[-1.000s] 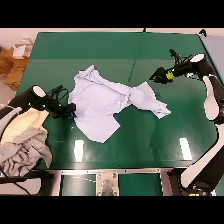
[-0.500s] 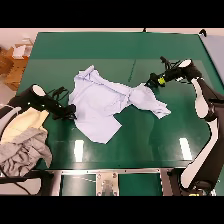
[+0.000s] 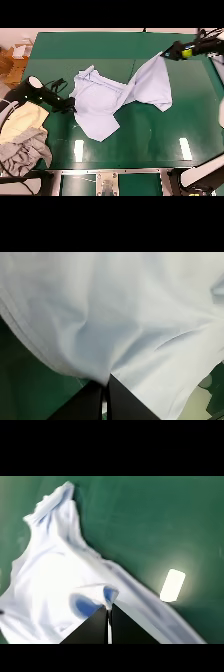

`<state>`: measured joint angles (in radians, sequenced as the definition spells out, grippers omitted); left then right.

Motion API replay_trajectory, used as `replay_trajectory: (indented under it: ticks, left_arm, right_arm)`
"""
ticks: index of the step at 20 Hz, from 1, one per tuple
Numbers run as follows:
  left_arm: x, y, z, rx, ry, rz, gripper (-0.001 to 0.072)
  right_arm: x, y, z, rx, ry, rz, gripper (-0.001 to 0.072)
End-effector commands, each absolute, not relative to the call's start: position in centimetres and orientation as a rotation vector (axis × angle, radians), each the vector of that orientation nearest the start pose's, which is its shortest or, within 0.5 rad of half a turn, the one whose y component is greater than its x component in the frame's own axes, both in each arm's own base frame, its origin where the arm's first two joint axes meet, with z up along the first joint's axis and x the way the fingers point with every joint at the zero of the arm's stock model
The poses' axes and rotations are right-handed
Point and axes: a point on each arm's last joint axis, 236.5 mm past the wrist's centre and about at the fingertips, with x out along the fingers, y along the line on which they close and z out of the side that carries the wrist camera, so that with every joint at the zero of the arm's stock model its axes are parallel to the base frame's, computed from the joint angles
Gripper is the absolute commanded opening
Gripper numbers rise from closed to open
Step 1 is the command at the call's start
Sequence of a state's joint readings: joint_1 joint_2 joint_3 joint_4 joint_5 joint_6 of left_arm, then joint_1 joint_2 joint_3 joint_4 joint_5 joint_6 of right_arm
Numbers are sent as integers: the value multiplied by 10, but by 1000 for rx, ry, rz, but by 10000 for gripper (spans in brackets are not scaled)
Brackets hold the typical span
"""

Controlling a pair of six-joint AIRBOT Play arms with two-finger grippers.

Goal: Fold the shirts.

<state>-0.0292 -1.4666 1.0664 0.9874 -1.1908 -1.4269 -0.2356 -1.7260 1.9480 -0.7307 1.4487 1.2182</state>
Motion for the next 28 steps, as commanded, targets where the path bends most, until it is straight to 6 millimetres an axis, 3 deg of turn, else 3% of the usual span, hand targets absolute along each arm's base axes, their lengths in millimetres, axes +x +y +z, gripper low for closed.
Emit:
replay_trajectory:
  ticks: [1, 3, 6, 8, 9, 10, 11, 12, 15, 18, 20, 22, 24, 26, 28]
  left_arm:
    - [363, -132, -39, -436, 1471, -409, 24]
    - [363, -132, -35, -418, 1470, -421, 24]
    - [363, -132, -34, -406, 1470, -435, 24]
    - [357, -135, -27, -404, 1481, -465, 23]
    - [356, -137, -14, -389, 1477, -487, 23]
    - [360, -137, 10, -363, 1434, -509, 22]
    - [370, -137, 41, -336, 1354, -524, 22]
    - [382, -137, 86, -308, 1235, -529, 22]
    - [393, -135, 241, -248, 853, -537, 22]
    - [356, -132, 404, -184, 454, -547, 22]
    - [313, -131, 486, -146, 224, -558, 22]
    - [270, -127, 540, -135, 36, -556, 22]
    - [230, -123, 572, -133, -94, -552, 23]
    - [188, -118, 604, -124, -237, -546, 22]
    - [153, -111, 627, -107, -353, -530, 23]
  right_arm:
    - [431, 63, 181, 307, 961, 662, 13]
    - [373, 46, 147, 244, 1090, 524, 13]
    - [299, 4, 76, 245, 1203, 198, 13]
    - [274, -9, 37, 294, 1193, 95, 13]
    - [270, -13, 28, 318, 1182, 67, 13]
    - [273, -15, 33, 347, 1162, 60, 13]
    - [283, -15, 51, 382, 1105, 67, 13]
    - [298, -16, 81, 407, 1022, 79, 13]
    - [330, -29, 206, 344, 726, 81, 13]
    - [324, -39, 352, 239, 394, 25, 13]
    - [303, -37, 431, 180, 196, -8, 13]
    - [274, -28, 499, 101, 19, -29, 13]
    - [242, -20, 548, 45, -119, -65, 13]
    - [219, -23, 574, 14, -201, -124, 13]
    - [214, -27, 578, 1, -214, -151, 13]
